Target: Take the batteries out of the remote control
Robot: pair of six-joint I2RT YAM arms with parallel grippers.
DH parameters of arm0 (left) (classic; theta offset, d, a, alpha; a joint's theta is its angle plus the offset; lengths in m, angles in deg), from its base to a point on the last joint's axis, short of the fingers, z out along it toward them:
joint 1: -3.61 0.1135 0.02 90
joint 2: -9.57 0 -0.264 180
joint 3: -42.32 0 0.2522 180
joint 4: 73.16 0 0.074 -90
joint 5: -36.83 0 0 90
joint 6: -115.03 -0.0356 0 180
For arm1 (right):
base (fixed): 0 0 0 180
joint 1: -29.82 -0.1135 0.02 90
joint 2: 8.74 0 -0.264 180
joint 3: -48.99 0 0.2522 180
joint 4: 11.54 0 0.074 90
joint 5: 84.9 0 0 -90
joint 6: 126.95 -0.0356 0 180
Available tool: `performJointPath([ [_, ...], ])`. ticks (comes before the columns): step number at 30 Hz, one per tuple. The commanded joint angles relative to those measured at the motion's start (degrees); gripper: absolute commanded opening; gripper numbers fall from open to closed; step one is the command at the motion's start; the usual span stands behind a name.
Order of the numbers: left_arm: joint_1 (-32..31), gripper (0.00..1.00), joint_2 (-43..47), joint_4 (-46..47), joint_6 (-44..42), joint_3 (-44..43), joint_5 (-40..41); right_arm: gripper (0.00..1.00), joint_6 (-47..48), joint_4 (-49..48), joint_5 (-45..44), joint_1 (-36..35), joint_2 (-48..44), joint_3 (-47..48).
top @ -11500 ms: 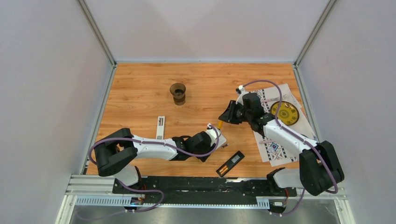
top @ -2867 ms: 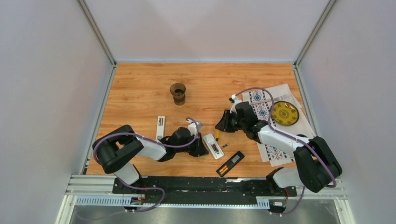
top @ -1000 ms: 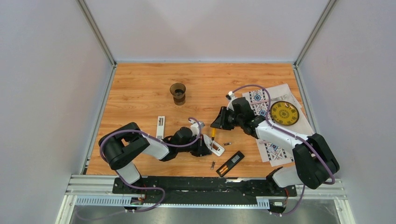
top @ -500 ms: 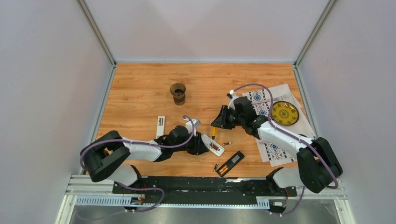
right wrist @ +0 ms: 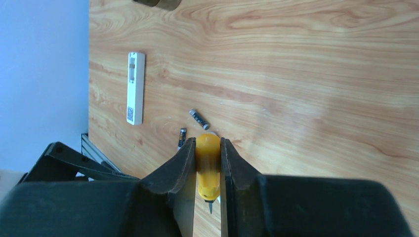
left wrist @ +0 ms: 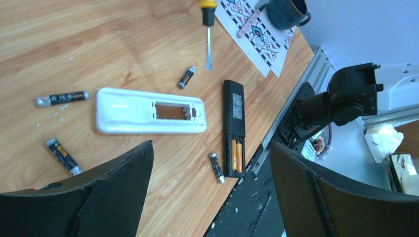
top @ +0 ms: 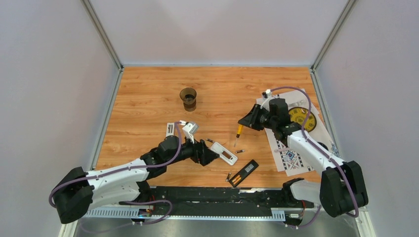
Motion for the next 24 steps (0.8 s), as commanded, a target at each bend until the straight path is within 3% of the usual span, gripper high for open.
performJointPath([
  [1,0.0,0.97,5.1,1.7,2.0,3.4,3.0,0.0,-0.3,-0.9,5.0,5.3,-3.4,-2.0],
  [7,0.6,1.0,12.8,-3.0,2.4,5.6,7.8,0.0,0.6,0.4,6.5,9.0,-5.0,-2.9],
  [15,1.1,1.0,22.5,-17.1,0.9,4.3,15.2,0.0,1.8,2.1,5.9,9.2,-6.6,-3.1],
  [20,1.1,1.0,24.1,-20.9,-2.2,3.4,14.5,0.0,2.5,3.0,5.4,9.2,-7.6,-3.0],
  [24,1.1,1.0,20.4,-25.5,-4.2,-0.6,12.5,0.0,2.6,3.1,5.3,9.3,-7.7,-3.0],
])
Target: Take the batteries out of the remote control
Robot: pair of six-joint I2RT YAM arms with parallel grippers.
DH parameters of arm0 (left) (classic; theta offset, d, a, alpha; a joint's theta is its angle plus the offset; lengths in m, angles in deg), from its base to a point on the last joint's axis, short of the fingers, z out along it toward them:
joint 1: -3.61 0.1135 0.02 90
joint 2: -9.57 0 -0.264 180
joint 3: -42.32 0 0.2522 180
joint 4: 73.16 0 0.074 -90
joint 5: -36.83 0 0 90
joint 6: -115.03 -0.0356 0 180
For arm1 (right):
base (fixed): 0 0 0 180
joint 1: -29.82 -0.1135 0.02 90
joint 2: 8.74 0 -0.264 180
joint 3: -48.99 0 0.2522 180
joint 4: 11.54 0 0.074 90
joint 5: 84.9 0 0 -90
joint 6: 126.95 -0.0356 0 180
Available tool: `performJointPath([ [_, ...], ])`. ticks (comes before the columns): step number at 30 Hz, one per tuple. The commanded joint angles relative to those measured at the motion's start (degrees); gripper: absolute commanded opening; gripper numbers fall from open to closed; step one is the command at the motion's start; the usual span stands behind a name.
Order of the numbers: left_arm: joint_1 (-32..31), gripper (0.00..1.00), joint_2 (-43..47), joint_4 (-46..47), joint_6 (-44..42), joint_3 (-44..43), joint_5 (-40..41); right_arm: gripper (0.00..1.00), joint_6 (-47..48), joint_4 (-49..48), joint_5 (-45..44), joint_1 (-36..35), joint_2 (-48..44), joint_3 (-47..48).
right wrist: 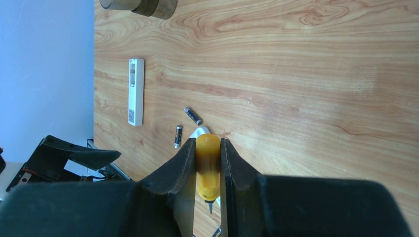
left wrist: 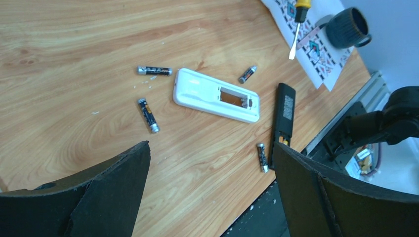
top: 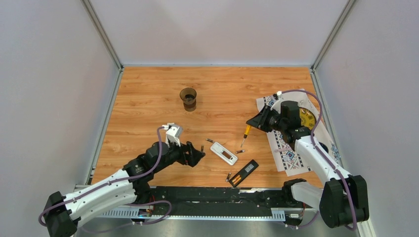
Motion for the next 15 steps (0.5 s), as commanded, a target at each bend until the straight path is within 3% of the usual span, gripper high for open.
performJointPath([
  [1,0.3,1.0,-4.0,-6.1,-4.0,-5.9,-1.8,0.0,1.2,-0.1,0.3,0.2,-1.2,0.3],
  [8,-0.2,0.96,-17.9,-6.6,-8.4,-13.5,-14.5,0.0,1.5,-0.2,0.5,0.2,-0.8,0.8],
  [15,-9.1,0.95,-34.5,-6.0,-10.4,-24.6,-11.7,0.0,1.9,-0.1,0.2,0.3,-1.3,0.0],
])
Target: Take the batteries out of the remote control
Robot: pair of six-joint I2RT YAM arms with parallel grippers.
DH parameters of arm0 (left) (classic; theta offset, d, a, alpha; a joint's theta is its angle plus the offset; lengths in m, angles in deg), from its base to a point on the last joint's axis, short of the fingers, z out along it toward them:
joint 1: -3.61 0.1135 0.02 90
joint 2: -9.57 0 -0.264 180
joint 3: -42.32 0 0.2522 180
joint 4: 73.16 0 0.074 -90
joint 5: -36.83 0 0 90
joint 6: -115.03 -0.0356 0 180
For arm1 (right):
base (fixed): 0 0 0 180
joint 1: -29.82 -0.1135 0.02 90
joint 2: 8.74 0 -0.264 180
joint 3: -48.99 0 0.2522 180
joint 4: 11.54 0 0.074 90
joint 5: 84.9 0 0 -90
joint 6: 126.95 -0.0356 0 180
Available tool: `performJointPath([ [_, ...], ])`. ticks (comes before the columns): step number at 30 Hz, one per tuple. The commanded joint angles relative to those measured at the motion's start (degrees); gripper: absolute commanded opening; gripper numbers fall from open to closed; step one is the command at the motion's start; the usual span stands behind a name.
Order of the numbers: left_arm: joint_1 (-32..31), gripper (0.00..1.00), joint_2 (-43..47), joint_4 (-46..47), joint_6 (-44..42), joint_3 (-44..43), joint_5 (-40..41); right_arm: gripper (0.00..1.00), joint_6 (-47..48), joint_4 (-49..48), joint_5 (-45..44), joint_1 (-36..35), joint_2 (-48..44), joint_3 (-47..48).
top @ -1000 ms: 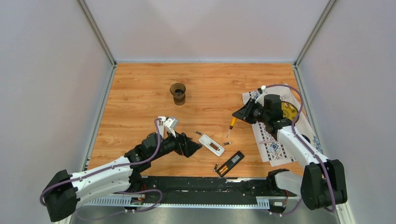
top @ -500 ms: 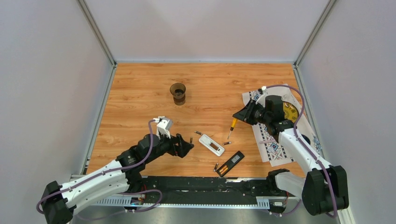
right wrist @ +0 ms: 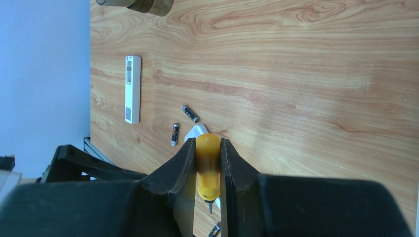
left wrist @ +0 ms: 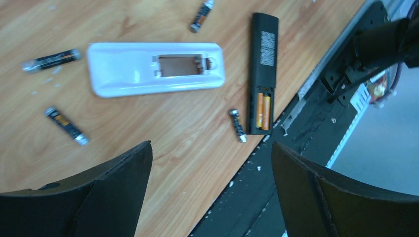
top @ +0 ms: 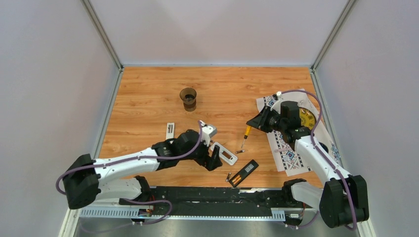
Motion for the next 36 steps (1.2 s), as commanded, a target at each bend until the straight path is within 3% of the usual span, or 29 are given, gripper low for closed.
performJointPath([
  [1,-5.6,0.95,-8.1,-0.5,-3.1,-8.8,-0.1,0.0,1.0,-0.9,-0.2,0.2,-1.3,-0.1],
  [11,-19.3,0.9,-32.0,-14.8,-7.8,-32.0,13.9,0.0,2.3,0.1,-1.1,1.6,-2.0,-1.1],
  [28,-23.5,0.89,-45.9,-15.3,-7.7,-37.9,16.5,0.0,3.2,0.3,-0.2,4.0,-1.6,-2.0],
  [34,-23.6,0.81,-49.8,-18.4,-7.0,-41.8,16.0,0.0,3.2,0.4,0.1,4.3,-1.3,-1.6],
  [36,-23.6,0.7,-50.8,-19.2,-7.1,-42.5,15.2,0.0,3.3,0.5,0.1,4.3,-1.2,-1.5],
])
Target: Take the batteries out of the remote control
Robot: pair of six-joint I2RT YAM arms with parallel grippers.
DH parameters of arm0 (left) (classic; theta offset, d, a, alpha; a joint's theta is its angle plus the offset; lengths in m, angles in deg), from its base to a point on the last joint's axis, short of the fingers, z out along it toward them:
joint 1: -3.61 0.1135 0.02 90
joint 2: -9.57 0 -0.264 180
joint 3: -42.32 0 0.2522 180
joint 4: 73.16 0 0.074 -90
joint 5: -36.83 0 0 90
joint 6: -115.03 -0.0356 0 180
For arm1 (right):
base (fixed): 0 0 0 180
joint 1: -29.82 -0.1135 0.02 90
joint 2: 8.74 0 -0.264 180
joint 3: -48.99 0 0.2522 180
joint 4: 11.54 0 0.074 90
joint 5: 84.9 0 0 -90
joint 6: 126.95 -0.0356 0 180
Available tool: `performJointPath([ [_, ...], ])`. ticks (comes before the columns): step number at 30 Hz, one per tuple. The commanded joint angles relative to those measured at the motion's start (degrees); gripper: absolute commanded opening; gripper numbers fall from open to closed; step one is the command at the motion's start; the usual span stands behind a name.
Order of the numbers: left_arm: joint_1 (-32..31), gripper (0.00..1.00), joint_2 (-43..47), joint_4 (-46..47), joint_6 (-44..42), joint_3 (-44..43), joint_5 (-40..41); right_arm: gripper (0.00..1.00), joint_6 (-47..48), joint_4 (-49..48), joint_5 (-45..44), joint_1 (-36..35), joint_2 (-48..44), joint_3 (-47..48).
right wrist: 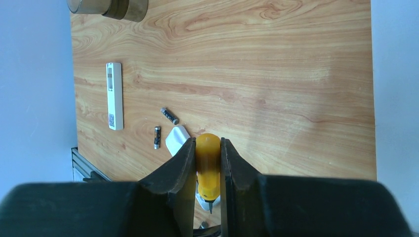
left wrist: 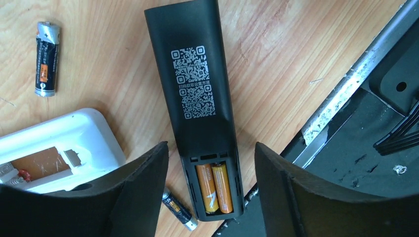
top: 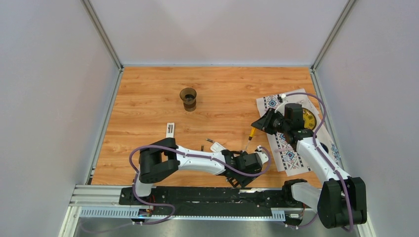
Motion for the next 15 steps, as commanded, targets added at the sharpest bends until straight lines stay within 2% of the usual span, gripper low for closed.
performJointPath([
  [1,-0.3,0.65,-2.1,-2.7,-0.2,-2.6,-0.9,0.0,1.1,-0.6,0.5,0.4,-0.6,0.6],
  [2,-0.3,0.54,-2.5,-2.8,-0.2,-2.8,-1.2,0.0,1.1,-0.8,0.3,0.5,-0.5,0.6],
  [5,-0.2,0.37,-3.6,-3.4,-0.3,-3.4,-1.6,0.0,1.1,-0.9,0.1,0.5,-0.3,0.6],
  [8,-0.2,0.26,-3.6,-4.3,-0.4,-3.8,-1.1,0.0,1.1,-0.9,0.2,0.5,-0.3,0.6],
  [11,-0.2,0.22,-2.0,-3.9,-0.7,-3.8,0.0,0.0,1.2,-0.9,-0.1,0.5,-0.2,0.6],
  [15,-0.1,0.22,2.1,-3.1,-1.7,-3.8,1.2,0.0,1.2,-0.9,0.0,0.7,-0.3,0.6],
])
